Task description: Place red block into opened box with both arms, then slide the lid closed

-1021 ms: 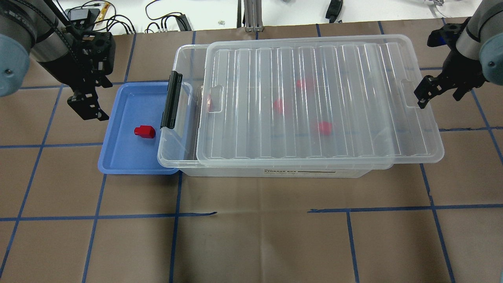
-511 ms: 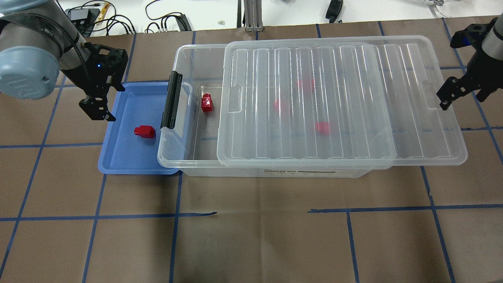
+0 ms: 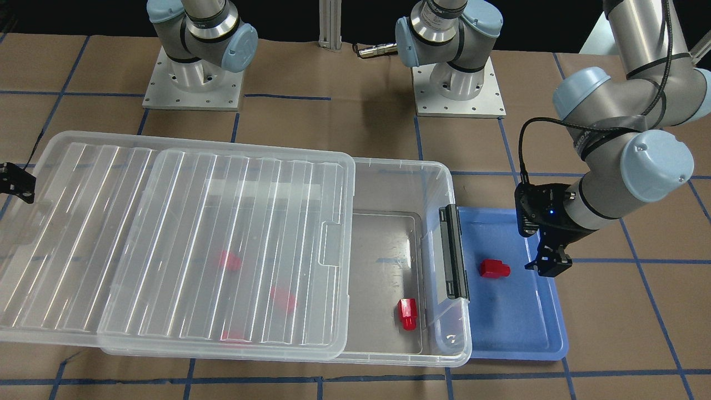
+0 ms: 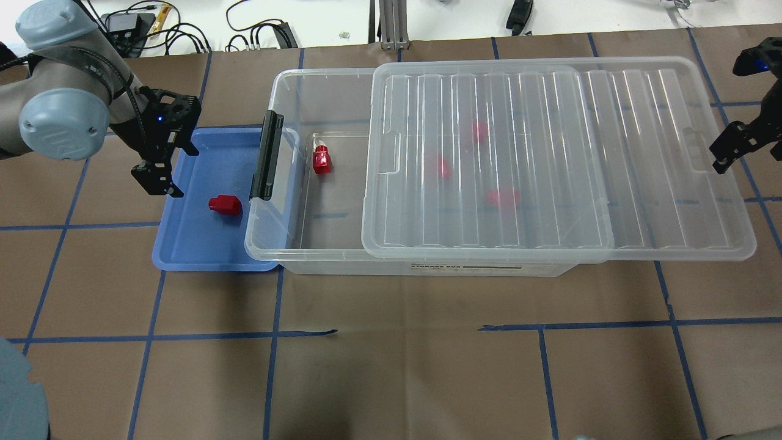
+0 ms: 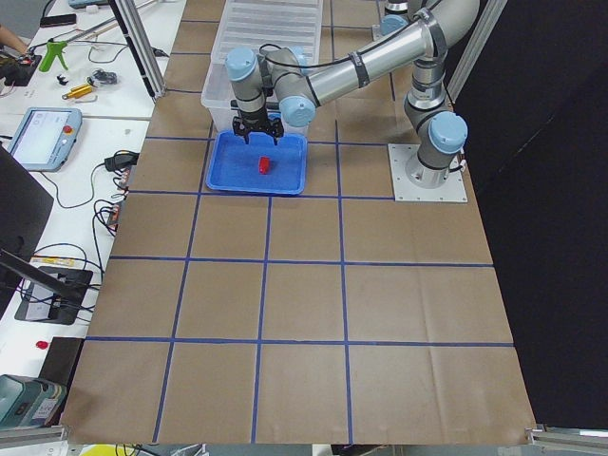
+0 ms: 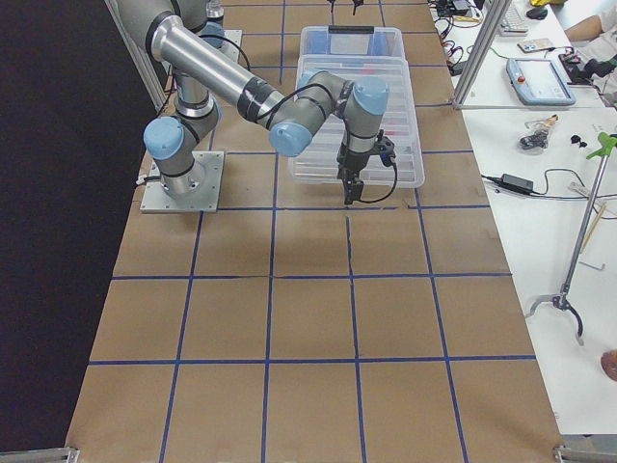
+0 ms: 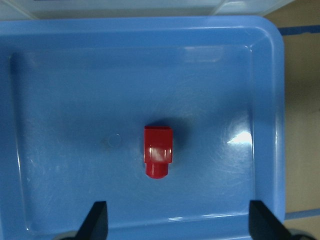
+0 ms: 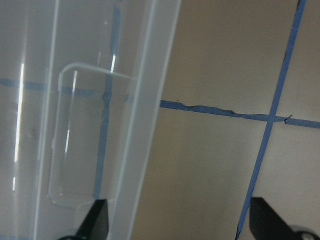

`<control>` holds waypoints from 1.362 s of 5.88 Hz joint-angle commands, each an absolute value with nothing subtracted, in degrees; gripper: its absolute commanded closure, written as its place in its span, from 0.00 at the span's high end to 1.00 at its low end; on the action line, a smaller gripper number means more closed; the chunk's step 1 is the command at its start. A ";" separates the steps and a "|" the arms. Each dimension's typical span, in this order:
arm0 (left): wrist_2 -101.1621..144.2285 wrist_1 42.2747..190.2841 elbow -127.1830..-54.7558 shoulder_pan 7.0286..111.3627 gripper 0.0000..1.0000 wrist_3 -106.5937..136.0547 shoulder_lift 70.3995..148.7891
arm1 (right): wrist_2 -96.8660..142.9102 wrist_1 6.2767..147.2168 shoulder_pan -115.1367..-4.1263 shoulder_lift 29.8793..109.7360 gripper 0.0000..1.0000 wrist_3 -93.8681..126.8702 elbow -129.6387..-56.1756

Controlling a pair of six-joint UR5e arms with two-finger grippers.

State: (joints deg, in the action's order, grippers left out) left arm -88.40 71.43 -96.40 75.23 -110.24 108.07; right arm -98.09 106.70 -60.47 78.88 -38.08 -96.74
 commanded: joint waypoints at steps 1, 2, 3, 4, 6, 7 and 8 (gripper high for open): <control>-88.07 70.14 -96.68 75.41 0.98 -111.79 111.69 | -98.26 106.70 -58.20 78.93 1.00 -39.10 -96.33; -88.15 66.48 -96.68 75.93 0.98 -112.84 113.54 | -98.35 106.53 -57.66 79.19 1.00 -39.11 -96.15; -88.07 66.10 -97.03 76.20 0.98 -112.85 114.34 | -98.44 106.44 -57.66 79.71 1.00 -39.02 -96.07; -88.24 61.48 -100.25 76.38 0.98 -112.76 114.87 | -98.00 104.96 -58.18 82.07 1.00 -36.15 -94.32; -88.16 53.44 -104.49 76.38 0.98 -112.24 116.53 | -97.03 90.94 -68.40 86.47 1.00 -19.86 -86.79; -87.98 53.35 -104.50 76.38 0.71 -112.76 116.54 | -96.77 87.31 -76.56 86.57 1.00 -8.81 -83.96; -88.07 52.91 -104.41 76.46 0.23 -112.68 116.80 | -92.68 85.88 -83.51 86.66 1.00 -0.09 -82.37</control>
State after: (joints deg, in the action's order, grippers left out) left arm -88.06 53.38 -104.37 76.39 -112.64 116.58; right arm -95.54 88.12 -76.49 86.45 -9.13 -84.38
